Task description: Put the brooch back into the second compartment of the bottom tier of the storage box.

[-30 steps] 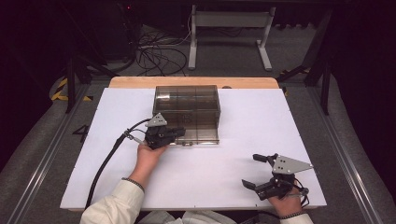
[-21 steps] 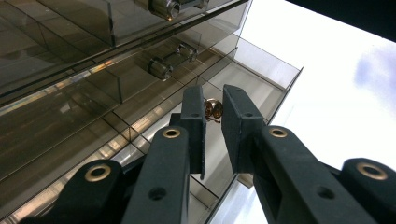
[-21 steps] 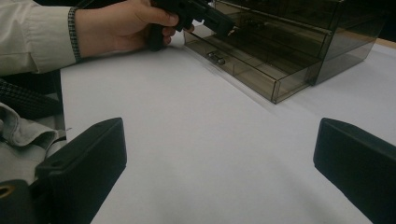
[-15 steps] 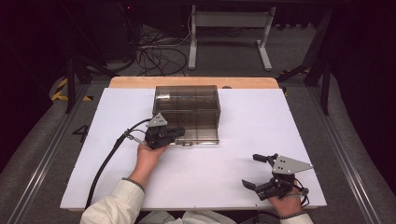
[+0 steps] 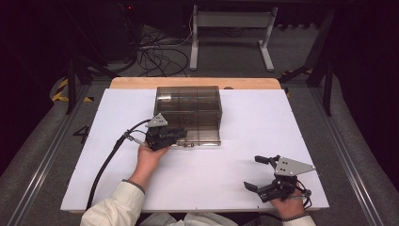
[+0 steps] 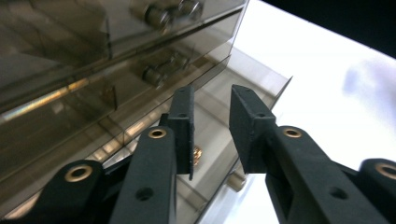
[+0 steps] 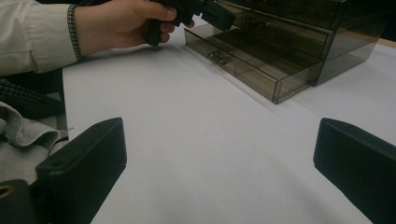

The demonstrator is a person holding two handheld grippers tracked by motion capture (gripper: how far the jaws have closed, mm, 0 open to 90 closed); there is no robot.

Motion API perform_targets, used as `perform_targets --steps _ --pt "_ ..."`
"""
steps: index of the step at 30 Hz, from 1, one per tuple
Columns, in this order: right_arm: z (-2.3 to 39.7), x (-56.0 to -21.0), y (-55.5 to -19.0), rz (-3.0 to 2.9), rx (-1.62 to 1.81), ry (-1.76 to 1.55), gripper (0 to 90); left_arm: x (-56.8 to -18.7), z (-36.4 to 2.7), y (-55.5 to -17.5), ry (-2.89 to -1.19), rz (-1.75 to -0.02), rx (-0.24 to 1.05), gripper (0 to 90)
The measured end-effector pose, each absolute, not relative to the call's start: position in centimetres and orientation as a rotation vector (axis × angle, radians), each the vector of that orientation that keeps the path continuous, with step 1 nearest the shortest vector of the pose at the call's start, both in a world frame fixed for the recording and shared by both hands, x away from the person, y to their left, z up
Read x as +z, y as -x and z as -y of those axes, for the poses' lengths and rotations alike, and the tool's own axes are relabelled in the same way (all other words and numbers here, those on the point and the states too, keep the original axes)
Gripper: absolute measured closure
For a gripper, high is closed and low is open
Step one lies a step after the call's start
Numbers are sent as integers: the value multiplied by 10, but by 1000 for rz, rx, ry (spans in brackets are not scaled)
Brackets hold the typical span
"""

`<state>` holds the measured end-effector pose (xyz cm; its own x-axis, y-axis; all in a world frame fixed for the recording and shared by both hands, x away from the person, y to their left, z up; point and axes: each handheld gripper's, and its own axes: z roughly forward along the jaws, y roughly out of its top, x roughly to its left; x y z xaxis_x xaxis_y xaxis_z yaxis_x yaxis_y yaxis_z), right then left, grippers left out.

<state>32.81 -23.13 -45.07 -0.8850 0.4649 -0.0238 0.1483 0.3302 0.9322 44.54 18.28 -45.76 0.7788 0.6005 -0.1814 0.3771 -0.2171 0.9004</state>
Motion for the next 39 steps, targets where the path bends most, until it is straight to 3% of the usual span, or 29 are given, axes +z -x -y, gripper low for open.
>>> perform_targets --steps 10,30,36,39 --pt "231 -451 -328 -2310 1576 -552 32 -432 -188 -430 -1798 -705 262 654" --pt "231 -451 -328 -2313 1574 -558 32 -419 -191 -420 -1814 -691 284 638" --pt "232 -451 -329 -2311 1576 -558 32 -406 -197 -409 -1809 -654 331 541" --pt "232 -451 -328 -2311 1576 -556 32 -398 -201 -402 -1780 -643 323 429"
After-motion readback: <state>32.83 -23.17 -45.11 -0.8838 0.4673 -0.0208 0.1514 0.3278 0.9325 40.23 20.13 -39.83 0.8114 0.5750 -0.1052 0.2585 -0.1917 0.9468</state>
